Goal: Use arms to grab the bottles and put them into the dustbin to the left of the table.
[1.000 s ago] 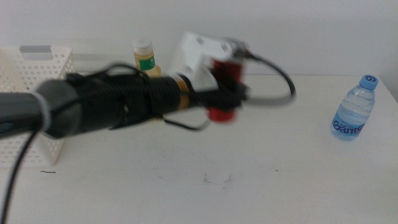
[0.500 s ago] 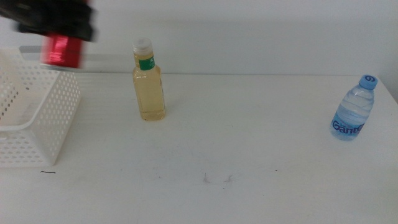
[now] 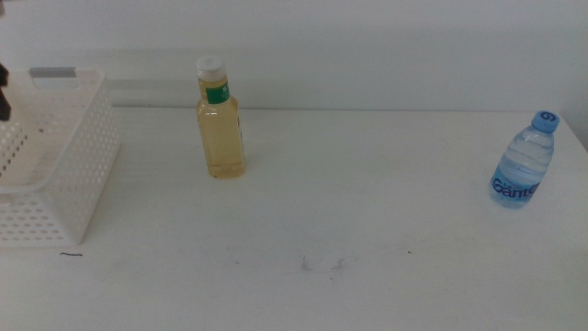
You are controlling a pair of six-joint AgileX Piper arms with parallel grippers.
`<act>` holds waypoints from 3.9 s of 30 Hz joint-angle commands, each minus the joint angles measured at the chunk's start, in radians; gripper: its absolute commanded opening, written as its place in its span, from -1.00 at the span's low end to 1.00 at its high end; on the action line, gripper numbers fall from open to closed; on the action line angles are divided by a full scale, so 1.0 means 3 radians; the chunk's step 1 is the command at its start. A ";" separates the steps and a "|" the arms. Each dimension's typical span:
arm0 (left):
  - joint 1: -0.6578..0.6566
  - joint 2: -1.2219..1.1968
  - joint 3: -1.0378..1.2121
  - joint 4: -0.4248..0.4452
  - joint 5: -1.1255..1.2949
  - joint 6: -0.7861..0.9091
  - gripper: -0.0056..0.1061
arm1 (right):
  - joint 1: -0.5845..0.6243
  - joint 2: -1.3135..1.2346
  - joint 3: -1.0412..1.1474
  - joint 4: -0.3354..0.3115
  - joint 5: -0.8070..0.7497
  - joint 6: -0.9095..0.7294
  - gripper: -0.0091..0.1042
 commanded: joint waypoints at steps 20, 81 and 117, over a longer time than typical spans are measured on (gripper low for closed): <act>-0.0011 0.0656 -0.0048 -0.0065 -0.0346 0.0299 0.78 | -0.0003 -0.0013 0.0010 -0.0021 -0.0033 -0.0020 0.67; -0.1962 0.0970 0.2396 0.1078 -0.6718 -0.1660 0.77 | -0.0003 -0.0013 0.0010 -0.0021 -0.0033 -0.0020 0.67; -0.1720 -0.1059 0.1169 0.0544 -0.1042 -0.1162 -0.93 | -0.0003 -0.0013 0.0010 -0.0021 -0.0033 -0.0020 0.67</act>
